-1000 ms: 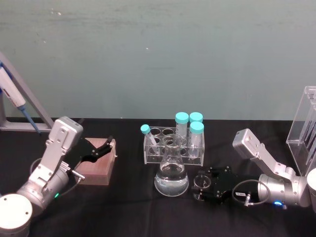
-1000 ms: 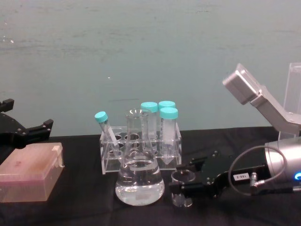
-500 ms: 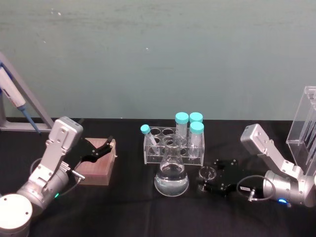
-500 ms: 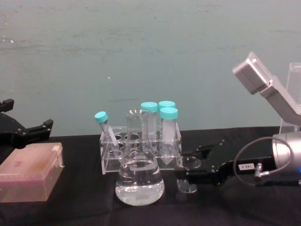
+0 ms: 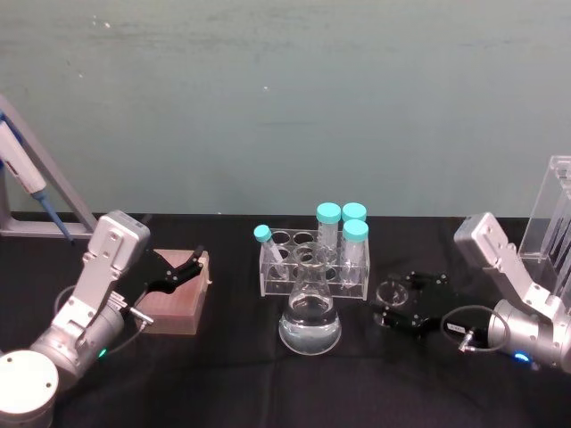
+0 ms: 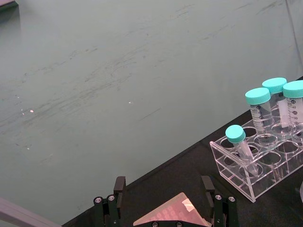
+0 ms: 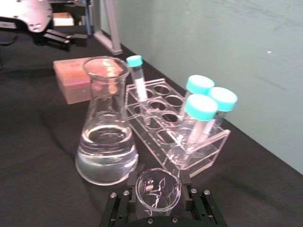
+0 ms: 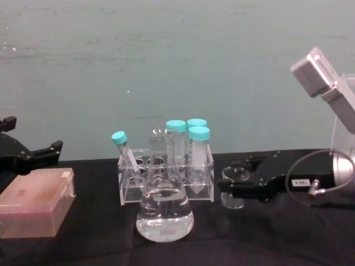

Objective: Place the experimental apparatus aside using one hand.

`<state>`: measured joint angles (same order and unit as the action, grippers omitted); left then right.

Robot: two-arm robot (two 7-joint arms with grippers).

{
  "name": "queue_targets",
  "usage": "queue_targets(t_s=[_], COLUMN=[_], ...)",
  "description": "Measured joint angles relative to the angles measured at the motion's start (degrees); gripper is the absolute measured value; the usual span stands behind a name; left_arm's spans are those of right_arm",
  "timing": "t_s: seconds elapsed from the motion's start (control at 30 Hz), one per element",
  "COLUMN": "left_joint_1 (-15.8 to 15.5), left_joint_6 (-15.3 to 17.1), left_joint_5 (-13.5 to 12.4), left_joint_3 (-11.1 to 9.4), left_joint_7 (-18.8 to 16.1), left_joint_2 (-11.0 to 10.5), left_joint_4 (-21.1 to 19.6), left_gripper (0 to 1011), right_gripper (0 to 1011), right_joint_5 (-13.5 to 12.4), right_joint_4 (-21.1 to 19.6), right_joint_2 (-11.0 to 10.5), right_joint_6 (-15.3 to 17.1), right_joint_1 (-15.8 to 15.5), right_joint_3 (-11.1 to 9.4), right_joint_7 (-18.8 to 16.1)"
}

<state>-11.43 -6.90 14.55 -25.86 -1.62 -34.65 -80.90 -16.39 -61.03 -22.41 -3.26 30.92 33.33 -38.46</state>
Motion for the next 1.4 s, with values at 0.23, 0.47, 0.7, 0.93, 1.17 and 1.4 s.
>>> queue_targets(t_s=[0.23,0.47,0.7,0.93,1.17,1.4], left_joint_1=[0.0,0.0,0.0,0.0,0.0,0.0], left_joint_6=[0.0,0.0,0.0,0.0,0.0,0.0], left_joint_5=[0.0,0.0,0.0,0.0,0.0,0.0], left_joint_3=[0.0,0.0,0.0,0.0,0.0,0.0], left_joint_7=[0.0,0.0,0.0,0.0,0.0,0.0], left_joint_2=[0.0,0.0,0.0,0.0,0.0,0.0], left_joint_4=[0.0,0.0,0.0,0.0,0.0,0.0], left_gripper=[1000,1000,1000,1000,1000,1000], right_gripper=[533,533,533,533,533,533], right_joint_5=[0.4,1.1,3.1,4.7,5.9,6.9], right_joint_4=[-0.2,1.3,3.2,4.0,4.4,5.0], right_joint_2=[0.3,1.3,2.8,4.0,5.2,6.7], right_joint_6=[0.7,1.1,1.6,1.8,2.3,3.7], right_joint_1=[-0.4,0.2,1.1,1.4,1.4,1.1], right_joint_3=[-1.5,-2.4,-3.5,-4.6,-6.1,-8.2], right_joint_7=[2.2,4.0,7.4,9.8,12.5,16.0])
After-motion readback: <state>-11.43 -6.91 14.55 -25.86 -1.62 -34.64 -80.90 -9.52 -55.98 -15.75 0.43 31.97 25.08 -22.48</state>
